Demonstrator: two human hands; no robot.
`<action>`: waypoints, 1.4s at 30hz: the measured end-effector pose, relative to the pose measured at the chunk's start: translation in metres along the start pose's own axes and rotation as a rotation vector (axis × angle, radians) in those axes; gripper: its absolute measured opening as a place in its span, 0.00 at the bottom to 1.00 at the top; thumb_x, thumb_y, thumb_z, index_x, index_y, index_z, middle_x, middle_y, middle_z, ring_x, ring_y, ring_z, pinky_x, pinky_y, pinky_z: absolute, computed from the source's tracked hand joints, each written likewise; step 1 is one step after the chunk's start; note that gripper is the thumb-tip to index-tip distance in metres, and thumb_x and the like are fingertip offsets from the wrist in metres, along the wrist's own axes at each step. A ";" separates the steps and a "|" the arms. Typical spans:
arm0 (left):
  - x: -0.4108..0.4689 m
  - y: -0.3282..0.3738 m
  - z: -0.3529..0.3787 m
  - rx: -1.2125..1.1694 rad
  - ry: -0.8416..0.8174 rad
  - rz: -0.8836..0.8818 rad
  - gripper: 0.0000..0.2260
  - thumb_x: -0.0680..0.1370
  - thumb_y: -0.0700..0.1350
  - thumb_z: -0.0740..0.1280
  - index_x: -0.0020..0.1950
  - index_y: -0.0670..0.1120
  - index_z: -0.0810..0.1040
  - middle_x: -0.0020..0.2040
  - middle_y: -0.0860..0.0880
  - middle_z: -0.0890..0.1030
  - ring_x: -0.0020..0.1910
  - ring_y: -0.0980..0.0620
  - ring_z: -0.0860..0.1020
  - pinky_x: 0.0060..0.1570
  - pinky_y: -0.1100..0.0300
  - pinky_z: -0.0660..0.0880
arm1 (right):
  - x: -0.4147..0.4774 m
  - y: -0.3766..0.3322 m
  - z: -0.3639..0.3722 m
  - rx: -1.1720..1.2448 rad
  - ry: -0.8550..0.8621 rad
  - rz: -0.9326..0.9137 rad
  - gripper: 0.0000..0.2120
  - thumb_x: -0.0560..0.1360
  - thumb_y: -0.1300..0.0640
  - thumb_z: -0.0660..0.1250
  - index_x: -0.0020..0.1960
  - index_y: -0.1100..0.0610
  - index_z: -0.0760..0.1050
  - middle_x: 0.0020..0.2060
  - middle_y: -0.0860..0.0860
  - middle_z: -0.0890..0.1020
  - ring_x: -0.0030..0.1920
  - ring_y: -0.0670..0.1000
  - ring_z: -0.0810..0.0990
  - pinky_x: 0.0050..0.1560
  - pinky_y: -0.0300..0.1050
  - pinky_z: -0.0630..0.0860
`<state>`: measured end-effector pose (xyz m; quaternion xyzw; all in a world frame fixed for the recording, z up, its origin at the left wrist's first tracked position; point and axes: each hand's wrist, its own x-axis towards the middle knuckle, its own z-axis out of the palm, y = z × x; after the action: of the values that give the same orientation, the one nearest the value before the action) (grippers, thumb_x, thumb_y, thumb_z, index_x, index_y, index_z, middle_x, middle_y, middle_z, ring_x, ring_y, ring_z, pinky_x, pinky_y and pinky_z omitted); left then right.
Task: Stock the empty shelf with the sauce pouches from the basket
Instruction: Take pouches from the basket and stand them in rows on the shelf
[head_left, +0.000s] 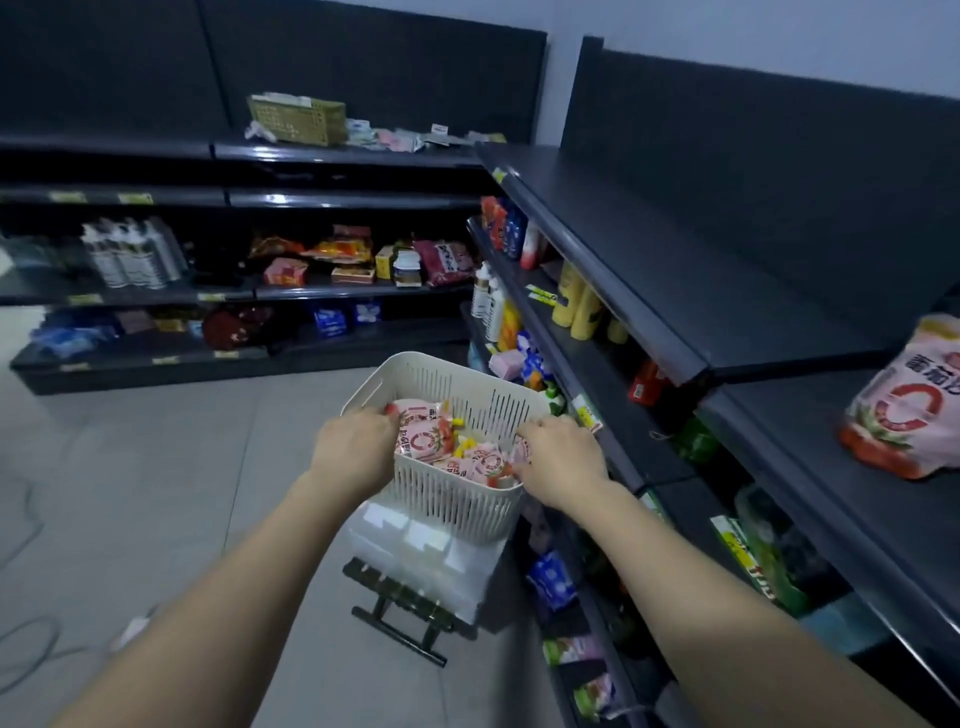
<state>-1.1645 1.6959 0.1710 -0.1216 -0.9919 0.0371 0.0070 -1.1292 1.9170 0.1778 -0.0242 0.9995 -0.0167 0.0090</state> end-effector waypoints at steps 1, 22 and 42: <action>0.013 -0.003 0.007 -0.014 -0.011 -0.004 0.12 0.74 0.41 0.64 0.58 0.46 0.74 0.53 0.47 0.79 0.52 0.45 0.79 0.41 0.56 0.74 | 0.014 0.000 0.006 0.010 -0.017 -0.001 0.18 0.74 0.50 0.65 0.62 0.55 0.74 0.57 0.55 0.77 0.59 0.57 0.73 0.57 0.51 0.72; 0.235 -0.012 0.195 -0.396 -0.545 -0.373 0.06 0.75 0.41 0.64 0.48 0.40 0.77 0.48 0.43 0.80 0.42 0.47 0.76 0.41 0.57 0.73 | 0.236 0.042 0.183 0.033 -0.486 -0.057 0.19 0.74 0.48 0.65 0.62 0.54 0.75 0.58 0.55 0.78 0.60 0.57 0.74 0.59 0.51 0.74; 0.287 -0.008 0.323 -1.474 -0.431 -1.556 0.09 0.75 0.30 0.59 0.38 0.40 0.73 0.36 0.44 0.78 0.31 0.50 0.75 0.17 0.64 0.70 | 0.301 0.013 0.310 0.272 -0.662 0.089 0.17 0.73 0.53 0.67 0.60 0.57 0.74 0.62 0.53 0.73 0.62 0.55 0.71 0.59 0.50 0.71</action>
<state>-1.4527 1.7342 -0.1486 0.5735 -0.5563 -0.5598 -0.2196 -1.4246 1.9047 -0.1372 0.0168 0.9311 -0.1404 0.3364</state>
